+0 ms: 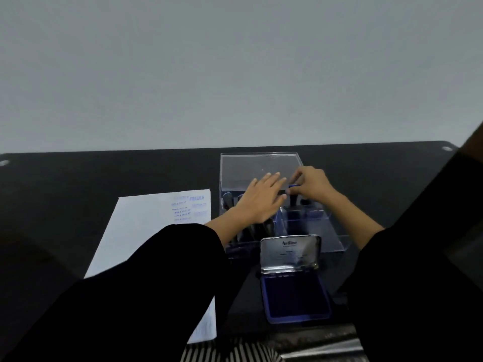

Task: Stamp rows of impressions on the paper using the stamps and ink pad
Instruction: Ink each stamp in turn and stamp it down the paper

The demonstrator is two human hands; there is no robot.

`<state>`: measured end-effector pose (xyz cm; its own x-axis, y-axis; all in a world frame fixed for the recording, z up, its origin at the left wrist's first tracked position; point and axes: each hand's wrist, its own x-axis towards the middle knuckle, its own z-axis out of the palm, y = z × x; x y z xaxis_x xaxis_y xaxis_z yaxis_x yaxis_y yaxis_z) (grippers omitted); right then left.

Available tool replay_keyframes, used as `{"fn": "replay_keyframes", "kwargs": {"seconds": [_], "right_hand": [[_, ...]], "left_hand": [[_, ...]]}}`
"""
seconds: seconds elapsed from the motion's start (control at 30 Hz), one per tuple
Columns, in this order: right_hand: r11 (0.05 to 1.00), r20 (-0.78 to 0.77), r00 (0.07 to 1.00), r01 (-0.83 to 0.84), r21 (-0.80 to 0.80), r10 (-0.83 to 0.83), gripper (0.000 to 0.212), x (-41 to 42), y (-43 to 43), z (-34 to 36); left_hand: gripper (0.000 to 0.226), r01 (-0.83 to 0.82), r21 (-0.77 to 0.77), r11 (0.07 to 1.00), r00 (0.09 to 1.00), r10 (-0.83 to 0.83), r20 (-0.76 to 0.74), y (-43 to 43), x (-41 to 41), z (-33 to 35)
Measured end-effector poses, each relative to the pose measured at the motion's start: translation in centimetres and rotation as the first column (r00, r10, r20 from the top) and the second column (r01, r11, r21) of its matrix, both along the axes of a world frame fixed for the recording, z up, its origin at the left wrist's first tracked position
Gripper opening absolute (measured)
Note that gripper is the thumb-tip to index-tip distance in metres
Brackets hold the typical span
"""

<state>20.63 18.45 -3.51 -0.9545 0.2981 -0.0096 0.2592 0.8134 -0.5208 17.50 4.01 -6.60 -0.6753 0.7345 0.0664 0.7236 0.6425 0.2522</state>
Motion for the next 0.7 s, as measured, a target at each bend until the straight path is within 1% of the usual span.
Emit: {"fn": "replay_keyframes", "kwargs": {"seconds": [0.07, 0.13, 0.3, 0.53, 0.7], "right_hand": [[0.999, 0.036, 0.999, -0.026, 0.038, 0.025, 0.025, 0.0, -0.2, -0.2], [0.998, 0.037, 0.999, -0.037, 0.050, 0.036, 0.025, 0.1, -0.4, -0.3], [0.998, 0.035, 0.999, 0.006, 0.057, -0.008, 0.025, 0.1, -0.5, -1.0], [0.998, 0.071, 0.997, 0.017, 0.064, -0.021, 0.034, 0.3, -0.7, -1.6], [0.996, 0.017, 0.998, 0.056, 0.065, -0.058, 0.033, 0.4, -0.7, -1.2]], "left_hand": [[0.052, 0.003, -0.016, 1.000, 1.000, -0.004, -0.017, 0.0, 0.1, -0.6], [0.052, 0.005, -0.003, 1.000, 0.999, -0.005, -0.038, -0.1, 0.1, -0.8], [0.052, 0.006, -0.004, 1.000, 0.999, -0.006, -0.043, -0.1, 0.0, -1.1], [0.051, 0.014, 0.036, 0.999, 1.000, -0.014, -0.004, -0.5, 0.1, -0.8], [0.048, 0.007, 0.095, 0.995, 1.000, -0.007, 0.004, -1.5, -0.1, -0.5]]}}
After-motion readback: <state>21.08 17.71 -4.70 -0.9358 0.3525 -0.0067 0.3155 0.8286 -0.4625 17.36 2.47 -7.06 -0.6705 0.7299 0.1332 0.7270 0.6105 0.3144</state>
